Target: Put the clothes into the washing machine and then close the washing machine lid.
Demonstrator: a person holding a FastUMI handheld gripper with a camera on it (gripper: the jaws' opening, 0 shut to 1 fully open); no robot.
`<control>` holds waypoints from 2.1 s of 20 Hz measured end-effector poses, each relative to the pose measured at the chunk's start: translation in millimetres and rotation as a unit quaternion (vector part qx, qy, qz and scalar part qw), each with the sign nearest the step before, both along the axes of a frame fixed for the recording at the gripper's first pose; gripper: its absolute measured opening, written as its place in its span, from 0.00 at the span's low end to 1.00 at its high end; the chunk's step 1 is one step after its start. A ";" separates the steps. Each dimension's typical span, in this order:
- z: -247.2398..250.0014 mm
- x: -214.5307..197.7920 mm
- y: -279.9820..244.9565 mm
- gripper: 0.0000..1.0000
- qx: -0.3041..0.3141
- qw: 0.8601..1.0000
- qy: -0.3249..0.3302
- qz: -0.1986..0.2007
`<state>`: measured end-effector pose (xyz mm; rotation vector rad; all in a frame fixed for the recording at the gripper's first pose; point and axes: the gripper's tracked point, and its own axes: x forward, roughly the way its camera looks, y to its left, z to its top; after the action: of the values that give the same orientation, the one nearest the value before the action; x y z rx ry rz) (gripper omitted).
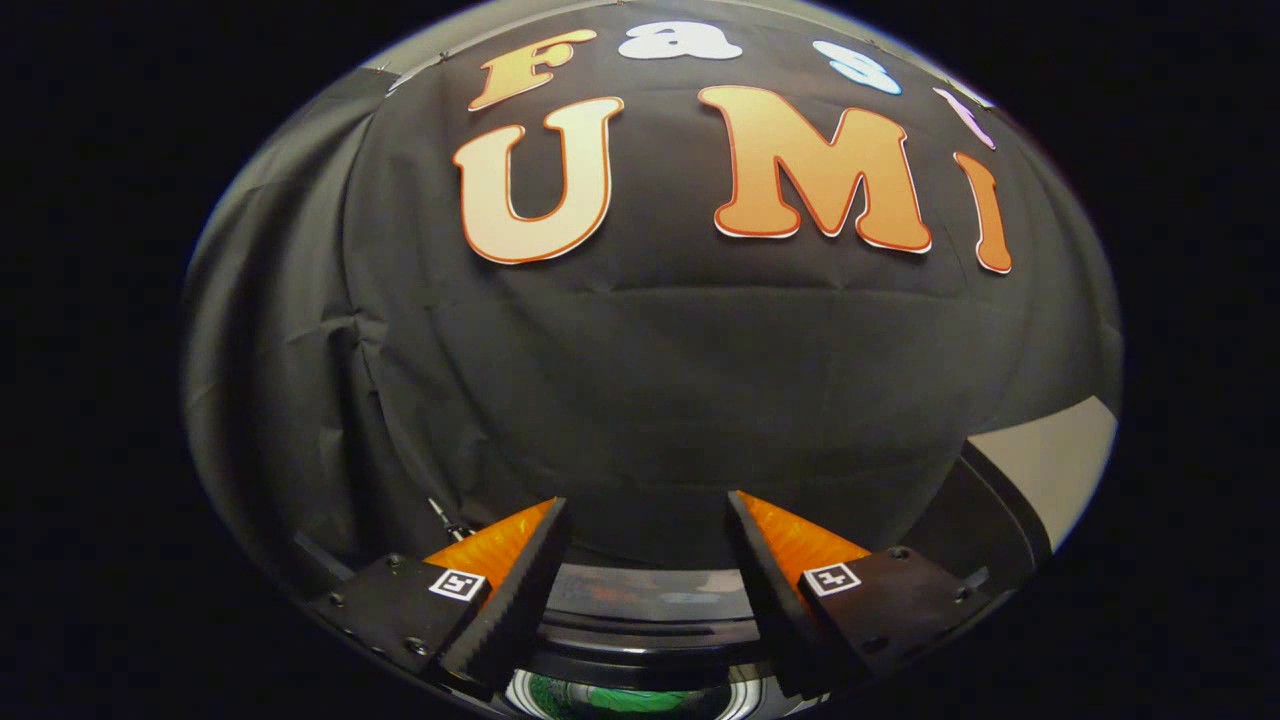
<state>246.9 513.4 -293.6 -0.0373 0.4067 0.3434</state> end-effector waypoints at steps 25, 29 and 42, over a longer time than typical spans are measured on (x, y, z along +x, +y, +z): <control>-85.7 -117.7 -32.0 0.97 -0.006 0.998 0.056 0.009; 19.3 -122.6 -43.2 0.97 0.033 0.999 -0.004 0.019; 283.1 -226.9 -252.6 0.97 0.074 0.988 -0.137 -0.017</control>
<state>20.0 260.8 -10.5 0.0664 0.1089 0.3276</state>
